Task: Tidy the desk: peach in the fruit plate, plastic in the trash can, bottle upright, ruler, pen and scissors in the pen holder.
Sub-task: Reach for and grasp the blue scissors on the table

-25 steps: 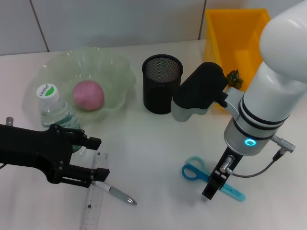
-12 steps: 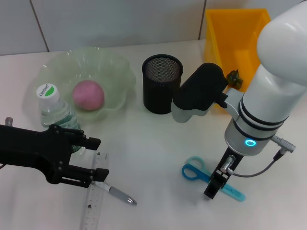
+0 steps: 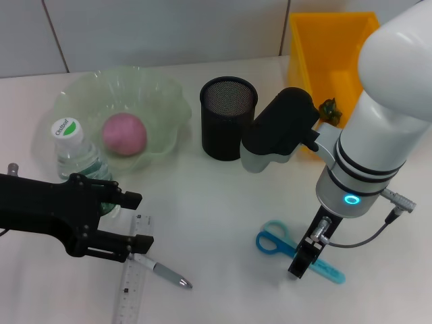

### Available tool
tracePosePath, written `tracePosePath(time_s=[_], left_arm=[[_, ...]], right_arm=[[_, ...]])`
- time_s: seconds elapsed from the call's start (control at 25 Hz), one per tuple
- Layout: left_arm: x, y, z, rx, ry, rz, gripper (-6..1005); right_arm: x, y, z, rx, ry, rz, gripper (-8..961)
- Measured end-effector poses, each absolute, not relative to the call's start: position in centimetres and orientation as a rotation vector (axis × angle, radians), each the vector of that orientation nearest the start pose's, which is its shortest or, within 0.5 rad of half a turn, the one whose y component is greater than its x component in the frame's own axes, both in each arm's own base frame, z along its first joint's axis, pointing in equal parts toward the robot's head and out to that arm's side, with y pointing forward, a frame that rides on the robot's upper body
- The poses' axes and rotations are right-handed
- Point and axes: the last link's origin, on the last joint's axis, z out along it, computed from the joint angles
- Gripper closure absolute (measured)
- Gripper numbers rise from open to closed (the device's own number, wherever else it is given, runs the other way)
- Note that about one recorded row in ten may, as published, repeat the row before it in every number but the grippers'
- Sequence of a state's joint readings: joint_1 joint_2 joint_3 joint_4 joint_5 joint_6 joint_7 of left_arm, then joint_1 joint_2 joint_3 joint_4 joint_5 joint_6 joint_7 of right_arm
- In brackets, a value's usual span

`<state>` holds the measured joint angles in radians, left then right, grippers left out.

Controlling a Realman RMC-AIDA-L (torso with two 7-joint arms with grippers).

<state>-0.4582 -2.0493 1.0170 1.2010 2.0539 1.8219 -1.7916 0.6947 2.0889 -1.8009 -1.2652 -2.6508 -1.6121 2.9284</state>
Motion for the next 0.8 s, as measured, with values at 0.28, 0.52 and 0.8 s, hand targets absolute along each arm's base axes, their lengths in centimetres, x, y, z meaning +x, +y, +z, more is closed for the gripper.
tracePosePath(time_s=[0.28,0.52,0.8], left_arm=[[-20.76,30.72,3.74,-3.073,-0.492,-0.283,215],[-20.77,30.73,3.75,-3.073,-0.492,-0.283,214],[-20.79,30.72,3.76,-3.072,-0.493,-0.283,214]], right_arm=[[16.71,31.52,-6.62,-2.527,0.95,-0.961,143],[16.72,31.5,-6.64,-2.527,0.947,-0.963,143],[16.75,31.45,-6.68,-2.53,0.952,-0.963,143]])
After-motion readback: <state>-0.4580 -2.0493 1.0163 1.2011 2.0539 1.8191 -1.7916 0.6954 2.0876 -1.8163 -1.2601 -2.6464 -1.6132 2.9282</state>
